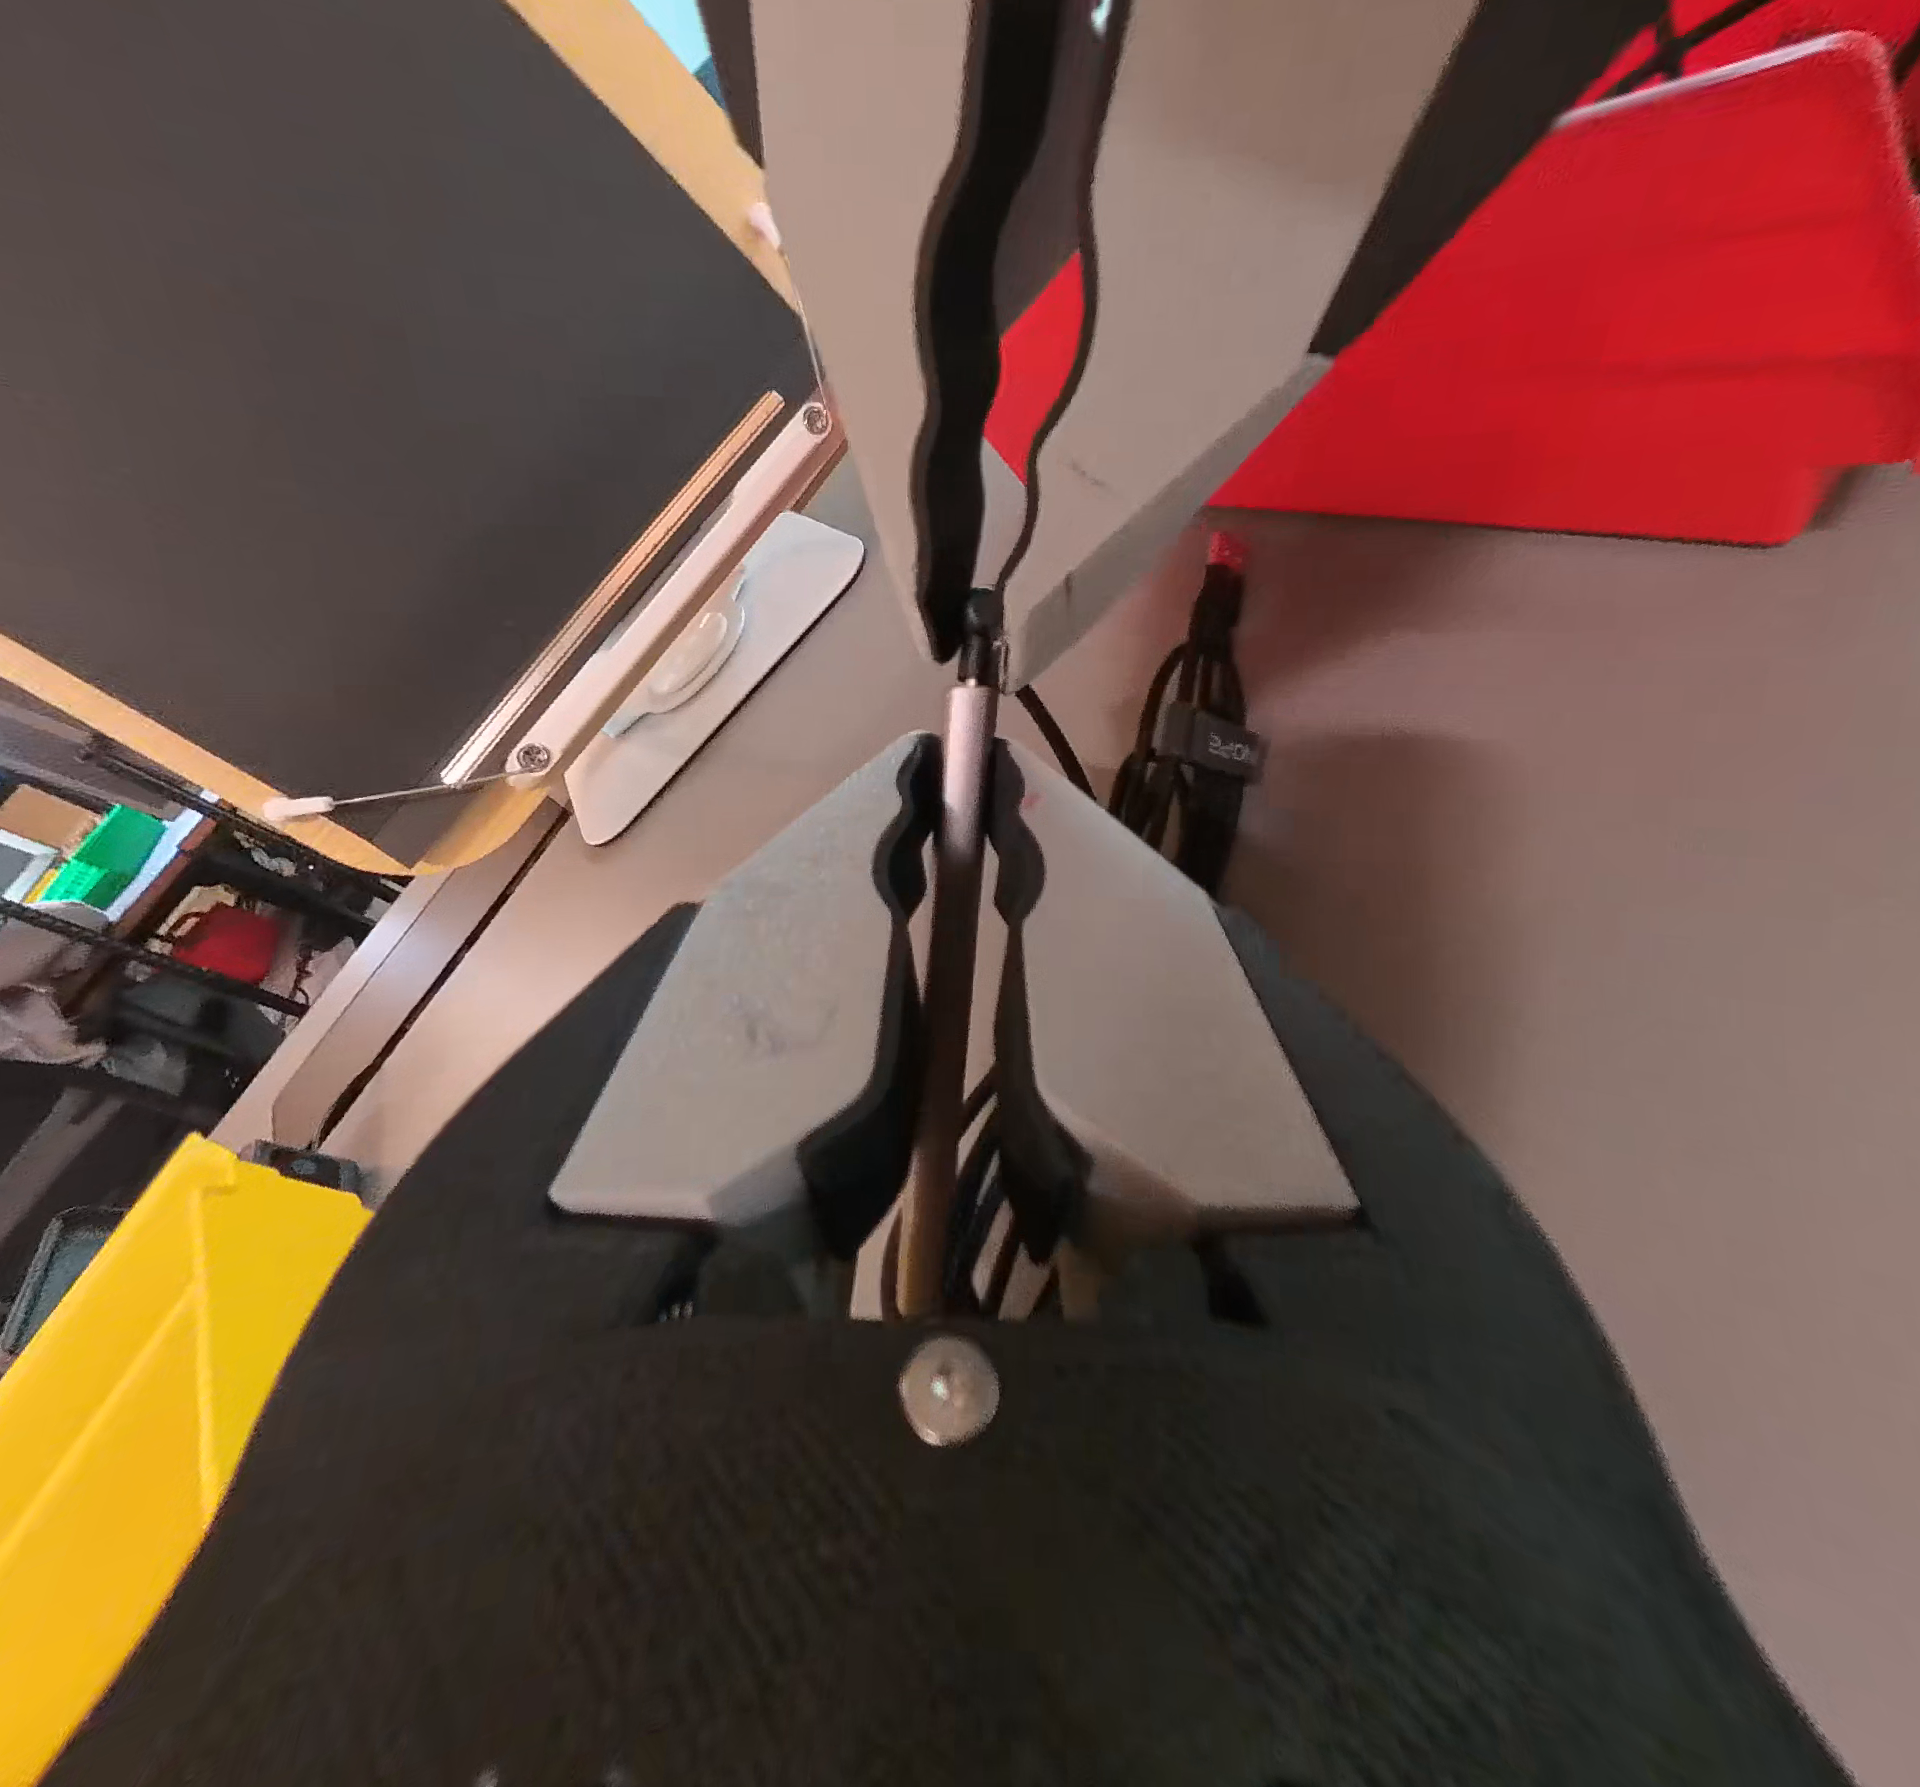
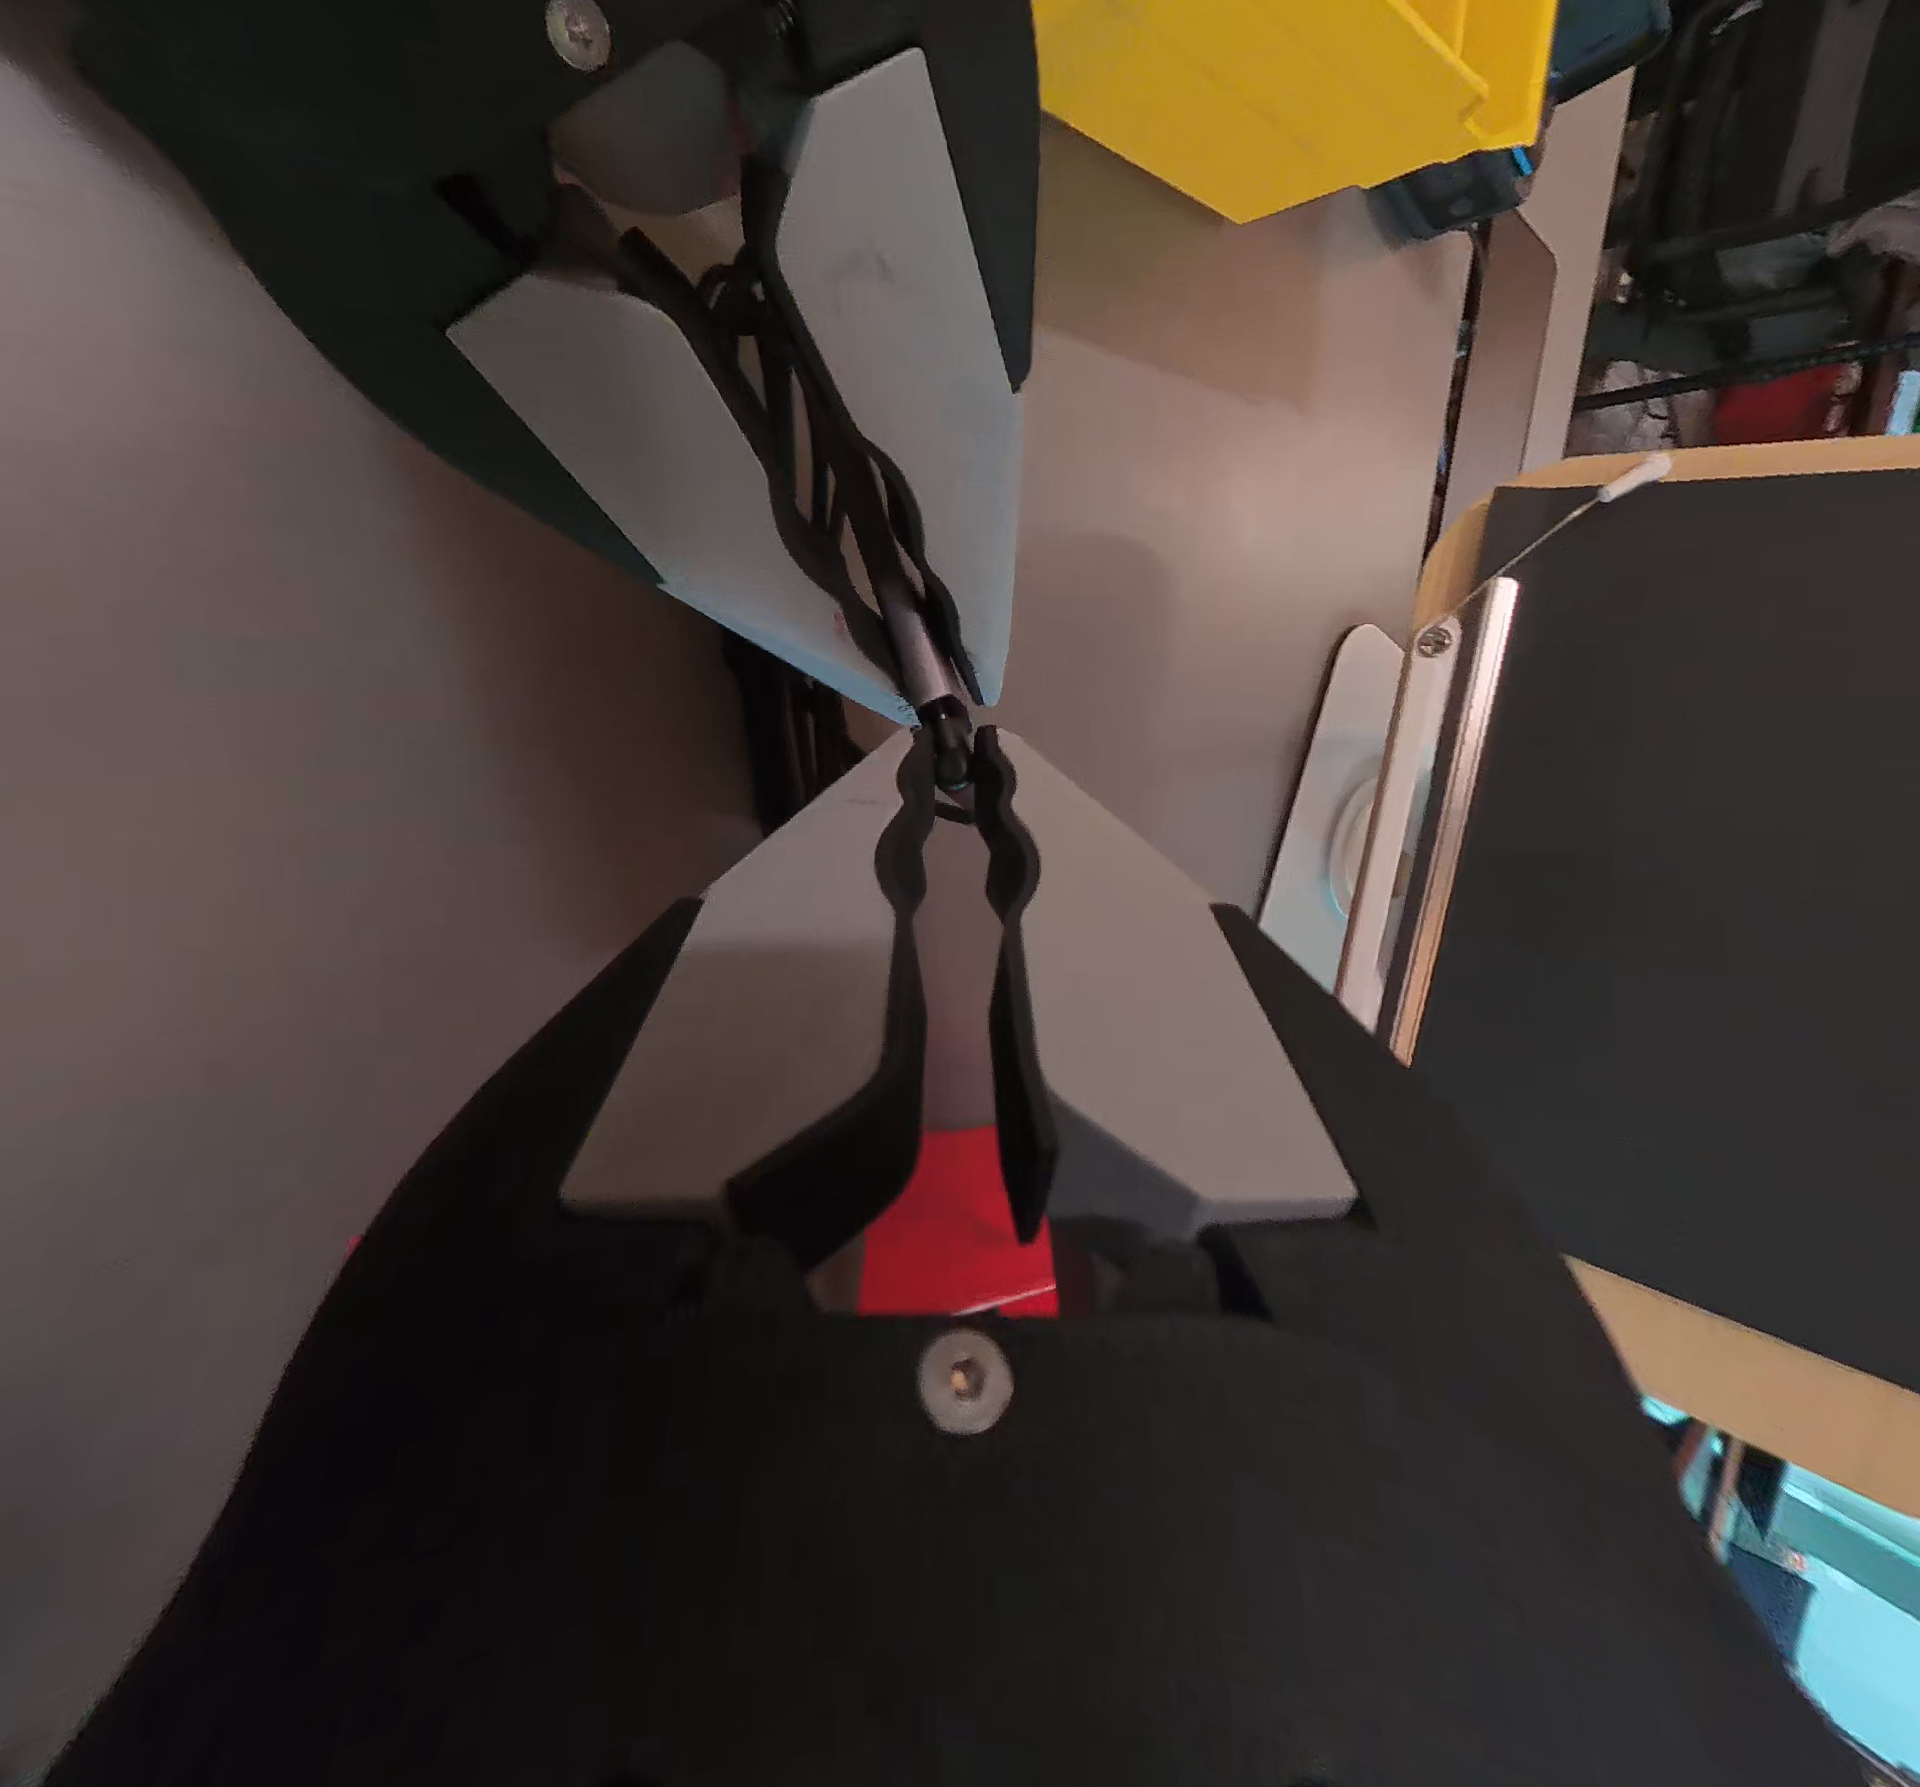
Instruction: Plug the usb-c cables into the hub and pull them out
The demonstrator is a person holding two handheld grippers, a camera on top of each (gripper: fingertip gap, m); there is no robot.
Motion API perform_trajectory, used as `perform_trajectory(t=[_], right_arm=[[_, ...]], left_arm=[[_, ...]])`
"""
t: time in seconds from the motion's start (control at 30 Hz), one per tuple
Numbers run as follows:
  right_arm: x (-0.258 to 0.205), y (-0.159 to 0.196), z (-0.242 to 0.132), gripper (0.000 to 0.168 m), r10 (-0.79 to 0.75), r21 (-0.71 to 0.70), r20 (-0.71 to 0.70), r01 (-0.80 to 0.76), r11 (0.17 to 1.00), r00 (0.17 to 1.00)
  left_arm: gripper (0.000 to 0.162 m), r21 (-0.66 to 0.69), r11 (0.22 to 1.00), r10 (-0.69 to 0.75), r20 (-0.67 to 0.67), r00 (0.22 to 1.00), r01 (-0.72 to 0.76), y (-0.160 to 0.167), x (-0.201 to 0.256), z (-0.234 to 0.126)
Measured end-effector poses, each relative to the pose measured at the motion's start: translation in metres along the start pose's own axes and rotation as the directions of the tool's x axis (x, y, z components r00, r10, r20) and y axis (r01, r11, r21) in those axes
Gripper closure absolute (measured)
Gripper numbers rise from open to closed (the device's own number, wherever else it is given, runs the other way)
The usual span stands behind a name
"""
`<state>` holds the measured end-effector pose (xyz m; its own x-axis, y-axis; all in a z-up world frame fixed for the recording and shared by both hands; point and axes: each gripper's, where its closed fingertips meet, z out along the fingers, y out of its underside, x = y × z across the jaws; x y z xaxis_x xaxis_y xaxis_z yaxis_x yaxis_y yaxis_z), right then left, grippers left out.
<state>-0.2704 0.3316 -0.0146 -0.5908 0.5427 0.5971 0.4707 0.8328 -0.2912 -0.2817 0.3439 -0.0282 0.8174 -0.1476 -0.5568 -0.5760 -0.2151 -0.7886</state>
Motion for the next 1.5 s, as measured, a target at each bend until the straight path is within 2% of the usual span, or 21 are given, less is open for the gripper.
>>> perform_trajectory(t=[0.1,0.23,0.37,0.47,0.63,0.93,1.33,1.5], right_arm=[[0.001,0.0,-0.004,0.162,0.005,0.009,0.026,-0.005,1.0,1.0],[0.0,-0.002,-0.01,0.162,0.081,0.067,0.106,-0.089,0.994,0.991],[-0.002,-0.001,-0.013,0.162,0.06,0.077,0.121,-0.069,0.995,0.991],[-0.003,-0.005,-0.017,0.162,0.044,0.103,0.136,-0.058,0.993,0.99],[-0.006,-0.006,-0.024,0.161,0.03,0.146,0.172,-0.055,0.988,0.985],[-0.011,-0.003,-0.025,0.161,0.059,0.208,0.228,-0.107,0.972,0.972],[-0.019,0.001,-0.028,0.16,0.031,0.253,0.261,-0.099,0.962,0.965],[-0.018,-0.001,-0.029,0.16,0.081,0.295,0.302,-0.174,0.939,0.95]], left_arm=[[0.154,0.024,1.0,0.004,0.0,1.0,-0.004,-0.005,0.001,-0.002],[0.154,0.063,0.998,-0.002,-0.006,1.0,0.002,-0.011,0.001,-0.006],[0.154,0.083,0.996,0.014,-0.01,1.0,-0.013,-0.014,0.003,-0.008],[0.154,0.118,0.993,-0.024,-0.052,0.998,0.03,-0.017,0.005,-0.012],[0.154,0.148,0.989,0.009,-0.052,0.999,-0.002,-0.024,0.008,-0.018],[0.153,0.164,0.986,0.026,-0.074,0.997,-0.013,-0.025,0.013,-0.017],[0.153,0.178,0.983,0.057,-0.095,0.994,-0.04,-0.026,0.022,-0.017],[0.153,0.184,0.982,0.051,-0.094,0.994,-0.033,-0.027,0.021,-0.018]])
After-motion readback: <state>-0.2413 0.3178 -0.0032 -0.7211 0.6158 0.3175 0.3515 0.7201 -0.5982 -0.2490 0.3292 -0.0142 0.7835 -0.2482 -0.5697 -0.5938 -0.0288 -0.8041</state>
